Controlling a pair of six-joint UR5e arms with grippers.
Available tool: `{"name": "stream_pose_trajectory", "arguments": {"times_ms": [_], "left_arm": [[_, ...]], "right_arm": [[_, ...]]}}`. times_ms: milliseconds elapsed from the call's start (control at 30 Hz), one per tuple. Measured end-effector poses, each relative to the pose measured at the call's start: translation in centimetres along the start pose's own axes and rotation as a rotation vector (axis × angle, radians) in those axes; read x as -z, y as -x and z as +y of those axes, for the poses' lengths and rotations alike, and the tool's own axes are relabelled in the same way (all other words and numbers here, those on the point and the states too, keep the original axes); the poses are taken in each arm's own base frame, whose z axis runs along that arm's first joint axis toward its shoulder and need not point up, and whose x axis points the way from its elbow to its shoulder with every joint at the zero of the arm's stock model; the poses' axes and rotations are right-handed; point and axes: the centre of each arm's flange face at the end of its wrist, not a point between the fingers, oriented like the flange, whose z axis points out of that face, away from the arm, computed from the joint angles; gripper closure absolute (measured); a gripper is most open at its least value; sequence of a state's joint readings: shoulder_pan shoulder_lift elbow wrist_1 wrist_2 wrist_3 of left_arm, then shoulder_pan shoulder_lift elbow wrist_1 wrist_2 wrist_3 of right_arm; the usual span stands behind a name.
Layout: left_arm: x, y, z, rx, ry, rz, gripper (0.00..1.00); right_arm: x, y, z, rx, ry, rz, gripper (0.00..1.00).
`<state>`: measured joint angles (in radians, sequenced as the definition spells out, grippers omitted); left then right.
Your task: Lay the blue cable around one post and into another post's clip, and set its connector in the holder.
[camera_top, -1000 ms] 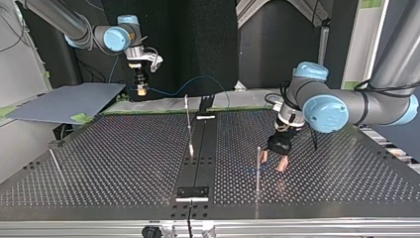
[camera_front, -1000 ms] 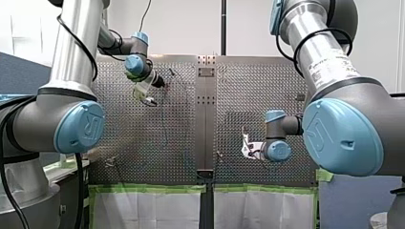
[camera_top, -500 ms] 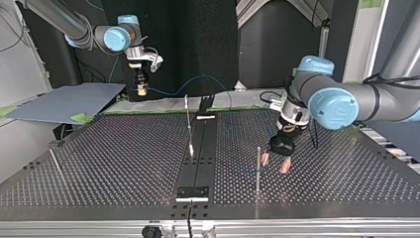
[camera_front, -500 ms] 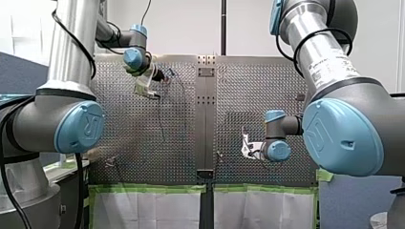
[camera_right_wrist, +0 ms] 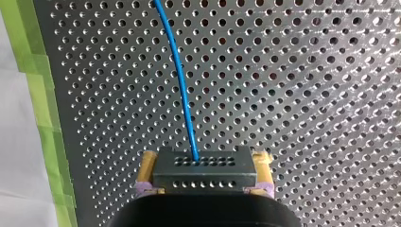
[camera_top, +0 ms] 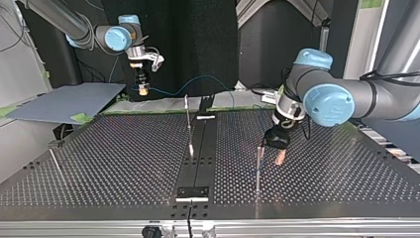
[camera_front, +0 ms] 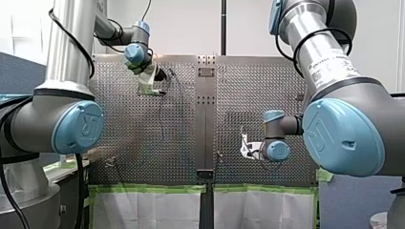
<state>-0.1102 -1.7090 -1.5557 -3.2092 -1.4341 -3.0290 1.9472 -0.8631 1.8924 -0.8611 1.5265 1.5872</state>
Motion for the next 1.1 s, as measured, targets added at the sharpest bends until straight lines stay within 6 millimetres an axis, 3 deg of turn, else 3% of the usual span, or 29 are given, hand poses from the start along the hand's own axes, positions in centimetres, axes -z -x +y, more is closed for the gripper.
{"name": "stream_pose_trajectory", "arguments": {"times_ms": [267,633,1100], "left_arm": [[0.7,-0.7,-0.8,0.041,-0.014,0.011,0.0],[1.1,-0.9,-0.2,0.03,0.005,0.012,0.0],[0.0,1.4,-0.4,0.139,-0.087,-0.085,0.0]], "right_arm": [[0.0,0.0,-0.2,0.001,-0.003,0.0,0.99],[0.0,0.0,-0.3,0.001,-0.005,0.002,0.99],[0.0,0.0,-0.3,0.002,-0.006,0.004,0.99]]}}
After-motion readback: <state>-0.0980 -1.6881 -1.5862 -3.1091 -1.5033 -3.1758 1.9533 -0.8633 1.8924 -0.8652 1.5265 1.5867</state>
